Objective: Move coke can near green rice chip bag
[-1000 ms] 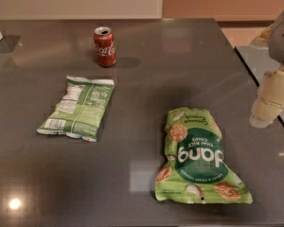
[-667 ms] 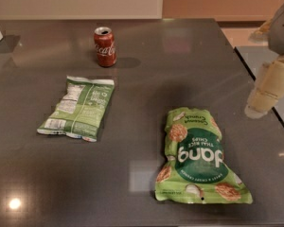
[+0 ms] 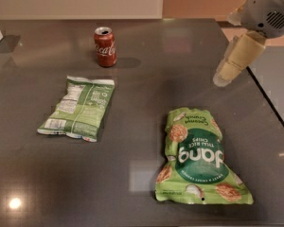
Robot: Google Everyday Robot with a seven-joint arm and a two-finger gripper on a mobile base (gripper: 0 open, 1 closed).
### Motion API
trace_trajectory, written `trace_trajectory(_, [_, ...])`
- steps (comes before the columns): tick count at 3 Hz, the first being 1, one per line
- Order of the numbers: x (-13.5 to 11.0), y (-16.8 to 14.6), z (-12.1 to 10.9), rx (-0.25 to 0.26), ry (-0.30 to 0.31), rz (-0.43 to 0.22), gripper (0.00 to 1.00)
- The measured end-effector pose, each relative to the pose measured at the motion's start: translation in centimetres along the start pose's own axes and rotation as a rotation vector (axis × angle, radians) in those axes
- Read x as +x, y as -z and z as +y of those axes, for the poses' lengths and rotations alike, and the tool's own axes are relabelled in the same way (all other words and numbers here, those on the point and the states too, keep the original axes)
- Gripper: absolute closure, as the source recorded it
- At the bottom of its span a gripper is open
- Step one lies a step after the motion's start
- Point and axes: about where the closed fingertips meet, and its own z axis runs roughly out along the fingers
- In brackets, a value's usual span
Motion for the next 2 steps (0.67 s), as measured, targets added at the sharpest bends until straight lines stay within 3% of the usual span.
trace_trajectory(2, [-6.9, -5.8, -4.2, 0.041, -0.027, -0.152, 0.0])
